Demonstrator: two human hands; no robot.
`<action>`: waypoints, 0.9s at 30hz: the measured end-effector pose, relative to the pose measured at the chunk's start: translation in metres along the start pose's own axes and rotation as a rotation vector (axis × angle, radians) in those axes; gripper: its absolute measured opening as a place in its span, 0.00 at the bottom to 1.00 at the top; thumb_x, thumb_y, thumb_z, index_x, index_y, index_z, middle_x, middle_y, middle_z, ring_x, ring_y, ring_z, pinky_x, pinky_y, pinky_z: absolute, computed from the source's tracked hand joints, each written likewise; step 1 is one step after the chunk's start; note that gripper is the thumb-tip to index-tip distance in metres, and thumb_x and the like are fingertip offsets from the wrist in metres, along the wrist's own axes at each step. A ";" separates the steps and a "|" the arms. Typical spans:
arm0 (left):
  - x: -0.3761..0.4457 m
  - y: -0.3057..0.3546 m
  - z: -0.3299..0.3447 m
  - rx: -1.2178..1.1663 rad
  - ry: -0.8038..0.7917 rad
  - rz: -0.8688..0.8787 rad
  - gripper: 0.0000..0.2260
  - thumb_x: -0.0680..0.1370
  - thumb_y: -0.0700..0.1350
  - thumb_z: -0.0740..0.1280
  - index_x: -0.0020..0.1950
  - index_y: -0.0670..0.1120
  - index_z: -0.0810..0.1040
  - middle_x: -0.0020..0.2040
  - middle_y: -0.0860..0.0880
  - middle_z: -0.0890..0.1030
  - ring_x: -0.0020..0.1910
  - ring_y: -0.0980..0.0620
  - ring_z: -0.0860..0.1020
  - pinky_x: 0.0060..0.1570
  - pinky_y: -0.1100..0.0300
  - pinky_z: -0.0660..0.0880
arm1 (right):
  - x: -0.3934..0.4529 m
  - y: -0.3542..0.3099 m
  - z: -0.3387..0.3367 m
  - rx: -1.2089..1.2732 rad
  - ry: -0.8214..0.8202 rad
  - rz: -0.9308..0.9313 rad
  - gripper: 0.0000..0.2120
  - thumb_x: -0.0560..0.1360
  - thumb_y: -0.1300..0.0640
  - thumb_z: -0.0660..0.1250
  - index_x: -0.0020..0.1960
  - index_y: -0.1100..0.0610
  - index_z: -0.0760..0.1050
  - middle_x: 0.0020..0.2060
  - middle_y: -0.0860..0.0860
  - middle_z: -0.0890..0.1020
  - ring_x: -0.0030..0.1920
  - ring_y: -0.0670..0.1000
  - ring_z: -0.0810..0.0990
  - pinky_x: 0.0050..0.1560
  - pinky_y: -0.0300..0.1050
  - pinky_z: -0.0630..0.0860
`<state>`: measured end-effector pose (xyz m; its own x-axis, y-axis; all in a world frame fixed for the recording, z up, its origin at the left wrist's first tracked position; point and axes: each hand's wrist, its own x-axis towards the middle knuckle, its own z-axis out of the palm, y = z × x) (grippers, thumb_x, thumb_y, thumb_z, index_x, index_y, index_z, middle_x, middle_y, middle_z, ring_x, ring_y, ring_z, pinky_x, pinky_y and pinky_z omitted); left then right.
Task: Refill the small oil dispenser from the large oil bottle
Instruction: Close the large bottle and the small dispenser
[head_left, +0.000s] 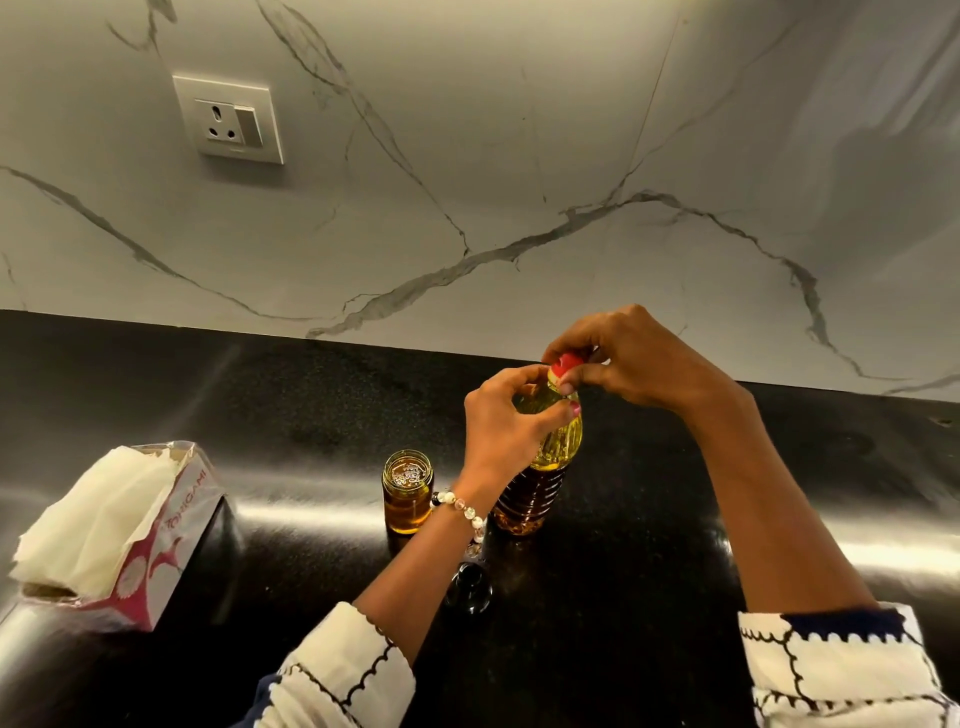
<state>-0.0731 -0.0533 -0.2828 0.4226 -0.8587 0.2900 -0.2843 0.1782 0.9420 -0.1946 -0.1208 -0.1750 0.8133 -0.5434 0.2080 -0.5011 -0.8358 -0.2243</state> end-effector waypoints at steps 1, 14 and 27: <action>0.000 0.000 0.000 -0.004 0.000 0.002 0.20 0.68 0.48 0.78 0.58 0.48 0.81 0.49 0.52 0.83 0.49 0.58 0.81 0.51 0.58 0.80 | 0.002 0.000 0.002 -0.031 0.013 0.008 0.14 0.73 0.58 0.72 0.57 0.59 0.80 0.51 0.56 0.83 0.48 0.50 0.79 0.47 0.36 0.73; 0.002 -0.001 -0.001 -0.018 -0.016 0.001 0.19 0.69 0.47 0.77 0.58 0.49 0.81 0.50 0.52 0.82 0.49 0.58 0.80 0.52 0.62 0.79 | -0.003 0.005 0.012 -0.110 0.026 -0.032 0.14 0.77 0.58 0.68 0.60 0.62 0.78 0.48 0.59 0.82 0.45 0.53 0.78 0.45 0.39 0.71; 0.003 -0.003 -0.001 -0.035 -0.023 -0.008 0.21 0.69 0.47 0.77 0.61 0.48 0.79 0.52 0.52 0.82 0.52 0.58 0.79 0.55 0.60 0.78 | 0.008 0.011 0.029 -0.152 0.133 -0.071 0.20 0.75 0.43 0.59 0.51 0.59 0.76 0.41 0.55 0.82 0.38 0.52 0.78 0.39 0.45 0.77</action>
<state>-0.0702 -0.0563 -0.2845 0.4049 -0.8709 0.2786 -0.2505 0.1874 0.9498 -0.1848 -0.1323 -0.2036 0.8070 -0.4799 0.3442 -0.4912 -0.8690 -0.0601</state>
